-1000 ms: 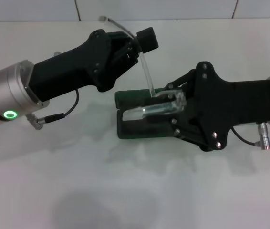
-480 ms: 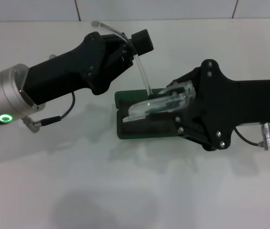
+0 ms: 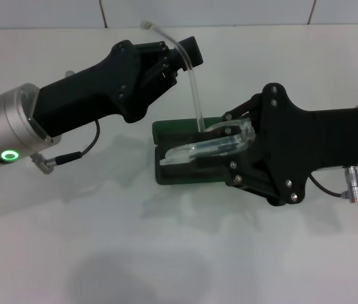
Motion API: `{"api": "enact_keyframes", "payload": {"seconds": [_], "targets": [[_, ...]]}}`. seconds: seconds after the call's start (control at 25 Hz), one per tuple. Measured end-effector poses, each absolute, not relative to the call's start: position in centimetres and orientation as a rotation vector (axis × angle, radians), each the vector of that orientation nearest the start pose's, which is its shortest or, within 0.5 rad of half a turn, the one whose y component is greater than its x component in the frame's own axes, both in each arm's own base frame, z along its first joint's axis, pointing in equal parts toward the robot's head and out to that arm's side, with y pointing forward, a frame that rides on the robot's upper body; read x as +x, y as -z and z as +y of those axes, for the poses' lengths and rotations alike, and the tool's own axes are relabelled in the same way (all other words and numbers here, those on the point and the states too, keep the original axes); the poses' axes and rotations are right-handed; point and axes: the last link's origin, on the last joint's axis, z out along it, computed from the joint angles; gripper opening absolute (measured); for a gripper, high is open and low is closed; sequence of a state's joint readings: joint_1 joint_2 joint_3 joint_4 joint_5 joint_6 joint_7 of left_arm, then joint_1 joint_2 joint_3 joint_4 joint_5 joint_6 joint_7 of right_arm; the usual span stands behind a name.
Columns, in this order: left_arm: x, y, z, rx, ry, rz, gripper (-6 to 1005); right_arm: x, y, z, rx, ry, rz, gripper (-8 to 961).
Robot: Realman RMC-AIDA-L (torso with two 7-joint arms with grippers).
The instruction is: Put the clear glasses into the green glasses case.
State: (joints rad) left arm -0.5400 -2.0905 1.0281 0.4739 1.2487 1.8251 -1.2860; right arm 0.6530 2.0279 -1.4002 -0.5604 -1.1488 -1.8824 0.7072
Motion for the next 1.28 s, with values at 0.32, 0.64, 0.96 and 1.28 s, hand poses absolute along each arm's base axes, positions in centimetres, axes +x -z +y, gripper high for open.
{"api": "enact_keyframes", "payload": {"seconds": [0.32,0.64,0.96,1.28], "targets": [[-17.6,-0.4,30.3,-2.610,1.701,-0.394,27,13.4,1.3,29.9,-2.660,-1.484,-0.704,118],[-17.0,-0.6,29.7,-2.645,1.765,-0.342,27,13.5,1.4,30.1,-2.651,-1.466,-0.689,119],[-16.7,-0.2,29.4,-2.691,1.762,-0.333,27,13.5,1.4,30.3,-2.648,-1.452,-0.684,119],[-16.7,-0.4,29.5,-2.677,1.772,-0.321,27,13.4,1.4,30.4,-2.646,-1.451,-0.692,119]]}}
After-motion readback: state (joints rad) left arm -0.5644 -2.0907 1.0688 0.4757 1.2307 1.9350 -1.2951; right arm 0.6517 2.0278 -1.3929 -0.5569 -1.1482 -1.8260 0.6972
